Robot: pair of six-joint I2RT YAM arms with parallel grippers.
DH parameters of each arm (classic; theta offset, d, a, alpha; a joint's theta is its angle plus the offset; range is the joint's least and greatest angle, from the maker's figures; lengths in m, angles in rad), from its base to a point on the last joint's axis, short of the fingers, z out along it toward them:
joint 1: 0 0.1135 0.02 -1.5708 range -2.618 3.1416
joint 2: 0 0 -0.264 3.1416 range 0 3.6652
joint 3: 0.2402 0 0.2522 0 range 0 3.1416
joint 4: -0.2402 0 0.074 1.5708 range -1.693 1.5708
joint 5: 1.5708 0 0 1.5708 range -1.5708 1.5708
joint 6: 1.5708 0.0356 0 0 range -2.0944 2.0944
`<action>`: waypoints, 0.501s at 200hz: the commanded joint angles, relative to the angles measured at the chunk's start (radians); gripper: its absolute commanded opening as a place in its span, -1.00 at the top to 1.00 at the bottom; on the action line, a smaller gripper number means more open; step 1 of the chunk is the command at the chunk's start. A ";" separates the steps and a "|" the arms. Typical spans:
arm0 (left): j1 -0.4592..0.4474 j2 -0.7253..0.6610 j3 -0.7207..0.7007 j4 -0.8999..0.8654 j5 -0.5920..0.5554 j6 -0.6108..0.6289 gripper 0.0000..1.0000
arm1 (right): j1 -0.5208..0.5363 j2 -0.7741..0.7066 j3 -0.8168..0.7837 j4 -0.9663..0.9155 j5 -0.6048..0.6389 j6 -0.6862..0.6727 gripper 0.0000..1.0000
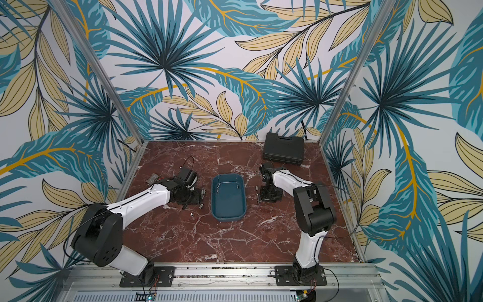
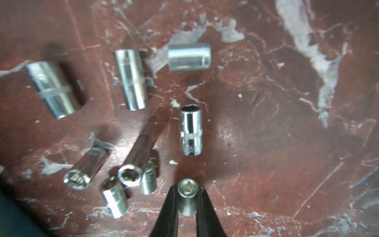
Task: Take out the socket from the storage box
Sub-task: Place the socket head at the center of the board.
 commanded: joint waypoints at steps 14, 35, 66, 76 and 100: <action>-0.003 -0.025 -0.003 -0.007 -0.010 0.008 0.10 | -0.007 0.024 0.008 0.009 0.011 -0.015 0.62; -0.003 -0.025 0.005 -0.009 -0.007 0.010 0.10 | -0.007 0.029 0.005 0.019 0.006 -0.015 0.60; -0.006 -0.027 0.020 -0.018 -0.005 0.018 0.10 | -0.007 0.019 0.011 0.015 0.000 -0.019 0.51; -0.007 -0.027 0.026 -0.020 -0.005 0.021 0.09 | -0.008 0.010 0.014 0.010 0.004 -0.021 0.48; -0.018 -0.026 0.050 -0.029 -0.011 0.025 0.09 | -0.008 -0.029 0.025 -0.011 0.007 -0.022 0.46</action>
